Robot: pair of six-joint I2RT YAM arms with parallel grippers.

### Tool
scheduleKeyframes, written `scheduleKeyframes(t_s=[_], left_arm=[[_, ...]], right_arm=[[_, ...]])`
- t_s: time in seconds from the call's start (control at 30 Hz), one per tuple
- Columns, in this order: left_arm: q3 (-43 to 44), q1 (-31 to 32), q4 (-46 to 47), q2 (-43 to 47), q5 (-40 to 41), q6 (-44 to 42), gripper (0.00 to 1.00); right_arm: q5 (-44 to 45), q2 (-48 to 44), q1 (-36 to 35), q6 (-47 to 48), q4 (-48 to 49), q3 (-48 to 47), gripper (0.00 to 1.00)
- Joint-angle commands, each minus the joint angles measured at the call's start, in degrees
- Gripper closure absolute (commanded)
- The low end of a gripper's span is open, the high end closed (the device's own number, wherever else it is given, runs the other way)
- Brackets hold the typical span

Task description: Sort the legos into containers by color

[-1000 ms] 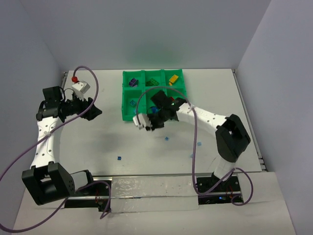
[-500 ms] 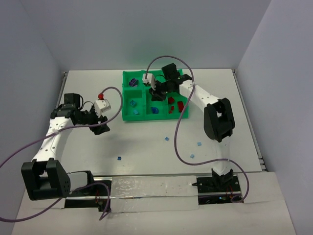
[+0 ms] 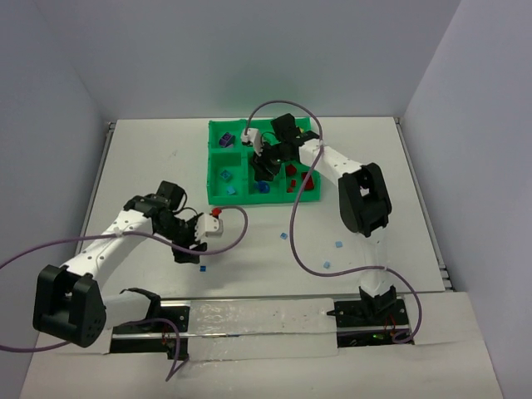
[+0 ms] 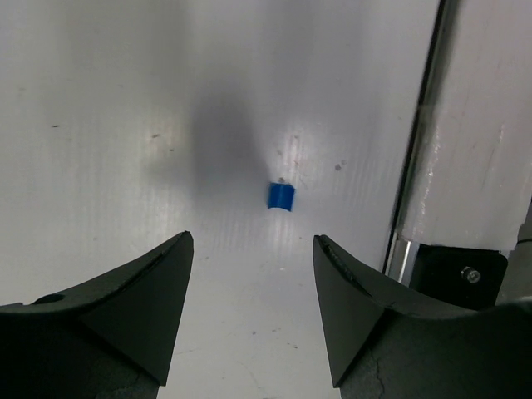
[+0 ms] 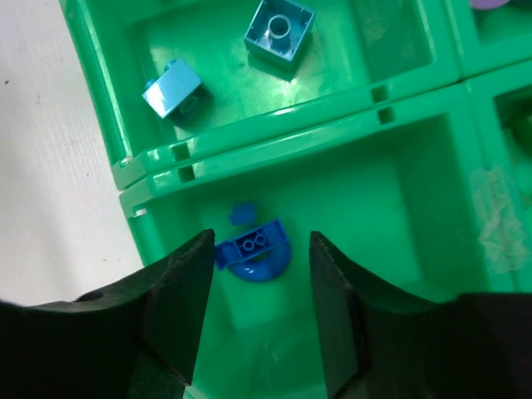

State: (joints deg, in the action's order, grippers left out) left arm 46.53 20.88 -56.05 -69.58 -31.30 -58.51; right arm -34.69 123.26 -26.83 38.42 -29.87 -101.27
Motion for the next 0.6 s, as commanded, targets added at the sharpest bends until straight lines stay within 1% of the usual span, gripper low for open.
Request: scheduleKeyframes(t_s=[0.0,0.17,0.33,0.43,0.5,0.57], left_arm=[[-2.3,4.4,2.2,2.4,4.5,2.8,0.32],[-4.1,7.2,4.5,2.3,6.2,5.9,0.32],[-7.1,9.3,7.6,4.2,6.8,7.0,0.33],[-9.6,10.2,11.8,7.8,6.8,7.4,0.32],[-11.1,11.0,14.7,8.5,8.1,8.0,0.31],[-11.3,12.0,15.1,7.6,8.7,8.4,0.31]], right_arm=[[1.0,-2.0,0.3,-3.2,3.4,-1.6,0.39],[1.4,-4.8,0.2,-5.8,4.1,-0.7,0.37],[0.9,-10.7,0.9,-9.3,4.7,0.0,0.34],[1.1,-13.3,1.6,-10.1,4.4,0.8,0.32],[1.4,-14.9,1.9,-9.9,3.6,1.2,0.31],[1.4,-15.9,2.4,-9.9,3.2,1.6,0.31]])
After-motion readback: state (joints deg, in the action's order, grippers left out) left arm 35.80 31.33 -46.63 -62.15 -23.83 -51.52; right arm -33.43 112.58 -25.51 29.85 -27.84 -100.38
